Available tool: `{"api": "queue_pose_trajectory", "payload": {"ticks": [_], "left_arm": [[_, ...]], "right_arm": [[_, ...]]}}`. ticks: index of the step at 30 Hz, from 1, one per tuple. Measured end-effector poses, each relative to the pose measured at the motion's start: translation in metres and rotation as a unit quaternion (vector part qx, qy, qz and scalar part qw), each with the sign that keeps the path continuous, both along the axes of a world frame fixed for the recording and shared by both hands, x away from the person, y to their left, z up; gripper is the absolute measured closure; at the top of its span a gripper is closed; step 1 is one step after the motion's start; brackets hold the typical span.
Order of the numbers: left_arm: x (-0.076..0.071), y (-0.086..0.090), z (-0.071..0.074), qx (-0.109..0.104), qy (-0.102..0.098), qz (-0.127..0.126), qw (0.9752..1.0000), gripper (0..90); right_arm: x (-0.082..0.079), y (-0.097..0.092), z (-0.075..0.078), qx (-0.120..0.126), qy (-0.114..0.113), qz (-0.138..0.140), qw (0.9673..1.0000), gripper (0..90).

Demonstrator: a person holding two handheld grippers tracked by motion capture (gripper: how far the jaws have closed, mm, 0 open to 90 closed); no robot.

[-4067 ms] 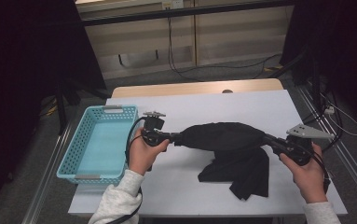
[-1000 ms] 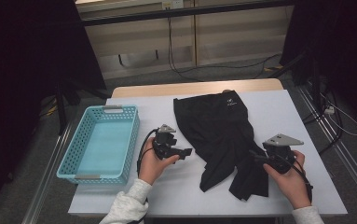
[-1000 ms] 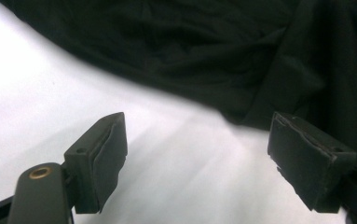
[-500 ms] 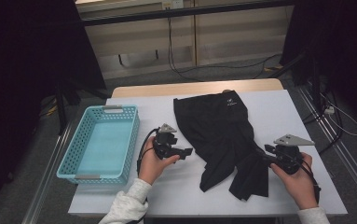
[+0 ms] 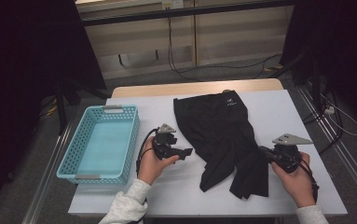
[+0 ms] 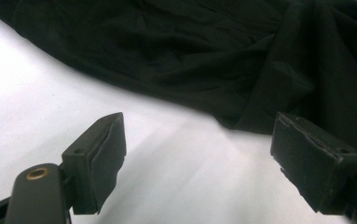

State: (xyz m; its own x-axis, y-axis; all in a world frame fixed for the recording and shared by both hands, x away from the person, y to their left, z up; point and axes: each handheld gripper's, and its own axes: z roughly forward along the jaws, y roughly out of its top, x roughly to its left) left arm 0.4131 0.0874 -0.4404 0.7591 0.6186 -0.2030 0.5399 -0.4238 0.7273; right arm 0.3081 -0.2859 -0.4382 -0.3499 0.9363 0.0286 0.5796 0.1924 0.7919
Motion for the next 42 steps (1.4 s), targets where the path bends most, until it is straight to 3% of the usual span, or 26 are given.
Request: {"api": "queue_pose_trajectory", "payload": {"ticks": [9, 18, 29, 36, 42], "left_arm": [[0.0, 0.0, 0.0, -0.003, 0.001, 0.003, 1.0, 18.2], [0.0, 0.0, 0.0, -0.005, 0.003, 0.003, 1.0, 18.2], [0.0, 0.0, 0.0, -0.006, 0.005, 0.001, 1.0, 18.3], [-0.001, -0.001, 0.001, -0.007, 0.005, -0.001, 1.0, 18.4], [-0.003, -0.003, 0.001, -0.006, 0.005, -0.006, 1.0, 18.4]], "right_arm": [[-0.003, -0.03, 0.004, 0.014, -0.014, -0.038, 0.9991, 90.0], [-0.002, -0.042, -0.003, 0.014, -0.005, -0.051, 0.9986, 90.0], [0.006, -0.054, -0.009, -0.009, 0.007, -0.066, 0.9978, 90.0], [0.011, -0.054, -0.017, -0.044, 0.019, -0.073, 0.9962, 89.6], [0.01, -0.054, -0.017, -0.046, 0.015, -0.076, 0.9959, 83.5]]}}
